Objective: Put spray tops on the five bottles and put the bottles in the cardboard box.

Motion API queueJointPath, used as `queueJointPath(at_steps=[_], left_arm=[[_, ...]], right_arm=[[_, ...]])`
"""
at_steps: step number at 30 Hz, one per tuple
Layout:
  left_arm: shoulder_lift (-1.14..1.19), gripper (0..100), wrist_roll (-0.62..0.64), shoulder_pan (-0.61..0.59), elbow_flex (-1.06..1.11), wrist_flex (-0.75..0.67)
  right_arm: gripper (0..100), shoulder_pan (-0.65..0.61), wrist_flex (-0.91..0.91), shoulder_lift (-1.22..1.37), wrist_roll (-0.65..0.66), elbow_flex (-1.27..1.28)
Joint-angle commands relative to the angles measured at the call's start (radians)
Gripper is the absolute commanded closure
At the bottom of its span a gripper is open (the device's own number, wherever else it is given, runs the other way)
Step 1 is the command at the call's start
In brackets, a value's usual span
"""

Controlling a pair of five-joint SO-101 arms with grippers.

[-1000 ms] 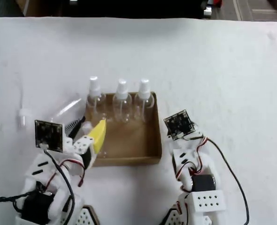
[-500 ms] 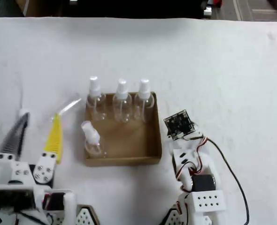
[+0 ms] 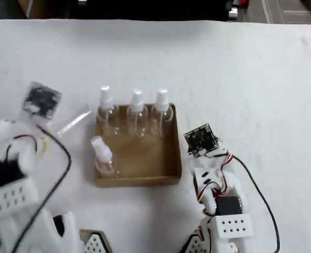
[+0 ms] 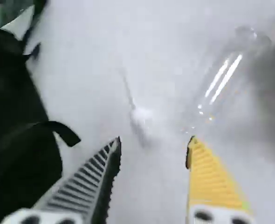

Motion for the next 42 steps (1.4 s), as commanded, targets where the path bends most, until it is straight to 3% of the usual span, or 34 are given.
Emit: queueJointPath(at_steps=[1, 6, 26, 33, 37, 42], left_arm=[[0.231, 77, -0.051, 0.045, -0.009, -0.147], [0.406, 77, -0.034, 0.013, -0.009, -0.316], [0.837, 77, -0.066, 0.061, -0.011, -0.605], [0.734, 77, -0.061, 0.05, -0.011, -0.477], [0.538, 77, 0.063, 0.016, -0.011, -0.405], [0.269, 77, 0.241, 0.062, -0.003, -0.141]], right_arm=[[98.3, 0.004, -0.019, -0.008, 0.012, 0.008], [98.3, 0.004, -0.019, -0.008, 0.012, 0.008], [98.3, -0.004, -0.022, -0.004, 0.012, 0.008], [98.3, -0.001, -0.022, -0.005, 0.012, 0.008], [98.3, -0.002, -0.022, -0.005, 0.012, 0.008], [98.3, -0.002, -0.022, -0.007, 0.012, 0.008]])
